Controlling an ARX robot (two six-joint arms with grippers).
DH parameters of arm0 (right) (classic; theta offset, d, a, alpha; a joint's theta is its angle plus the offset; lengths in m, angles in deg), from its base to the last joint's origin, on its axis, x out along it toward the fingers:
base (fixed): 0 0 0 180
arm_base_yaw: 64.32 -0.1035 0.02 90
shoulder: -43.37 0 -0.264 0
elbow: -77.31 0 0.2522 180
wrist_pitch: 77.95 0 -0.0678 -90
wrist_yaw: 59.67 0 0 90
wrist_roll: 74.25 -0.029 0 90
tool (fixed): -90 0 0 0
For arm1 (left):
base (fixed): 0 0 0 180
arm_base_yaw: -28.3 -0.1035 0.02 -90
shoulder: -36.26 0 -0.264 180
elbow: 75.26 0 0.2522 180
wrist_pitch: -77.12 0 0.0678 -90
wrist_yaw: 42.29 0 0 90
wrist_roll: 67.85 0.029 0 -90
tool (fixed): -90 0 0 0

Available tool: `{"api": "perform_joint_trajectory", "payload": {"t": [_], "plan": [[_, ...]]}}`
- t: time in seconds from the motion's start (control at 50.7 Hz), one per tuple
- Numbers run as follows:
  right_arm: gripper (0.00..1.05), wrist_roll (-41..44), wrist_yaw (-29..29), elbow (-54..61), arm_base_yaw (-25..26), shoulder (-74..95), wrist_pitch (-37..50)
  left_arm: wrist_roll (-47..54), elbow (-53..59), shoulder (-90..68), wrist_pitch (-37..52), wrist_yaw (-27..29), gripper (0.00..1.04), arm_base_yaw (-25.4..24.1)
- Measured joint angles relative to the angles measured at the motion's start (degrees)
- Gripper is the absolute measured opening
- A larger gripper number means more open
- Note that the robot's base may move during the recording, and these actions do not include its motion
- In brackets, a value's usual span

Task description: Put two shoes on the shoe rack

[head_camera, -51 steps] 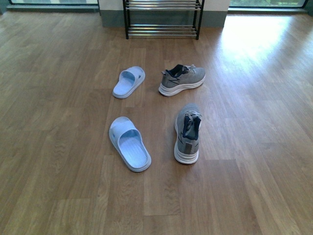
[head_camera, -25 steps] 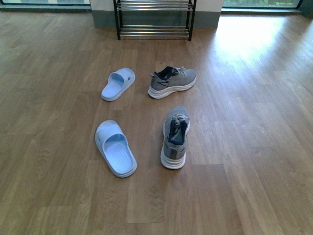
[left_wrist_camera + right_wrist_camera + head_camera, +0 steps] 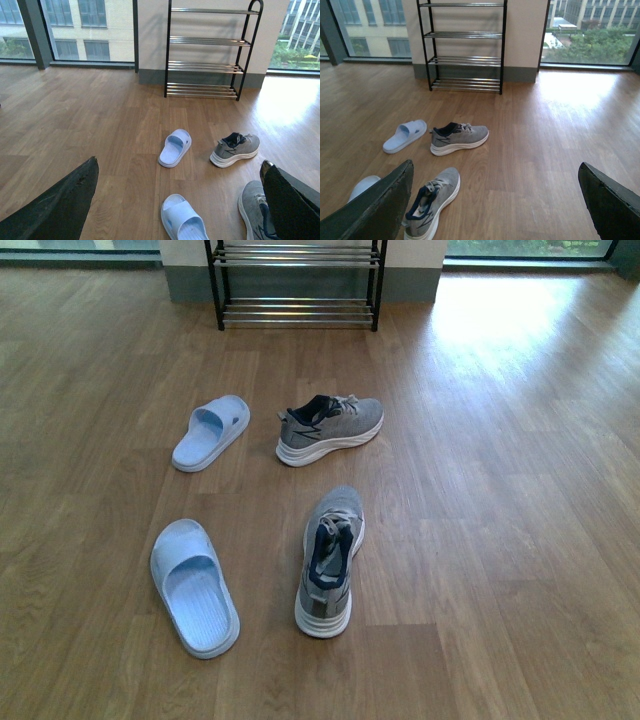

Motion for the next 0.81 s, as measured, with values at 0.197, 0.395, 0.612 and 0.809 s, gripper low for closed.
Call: {"api": "perform_joint_trajectory", "payload": {"t": [0.197, 0.395, 0.612, 0.809], "plan": [[0.95, 0.00, -0.07, 0.00, 0.00, 0.00, 0.00, 0.02, 0.00, 0.00, 0.00, 0.13, 0.95, 0.00], [0.95, 0.00, -0.07, 0.00, 0.00, 0.02, 0.00, 0.02, 0.00, 0.00, -0.02, 0.07, 0.95, 0.00], [0.95, 0.00, 0.11, 0.00, 0.00, 0.09, 0.00, -4.28, -2.91, -4.24, -8.04, 7.04, 0.95, 2.43], [0.95, 0.00, -0.02, 0.00, 0.00, 0.07, 0.00, -19.91, -12.57, -35.34, -5.60, 9.03, 0.95, 4.70]]}}
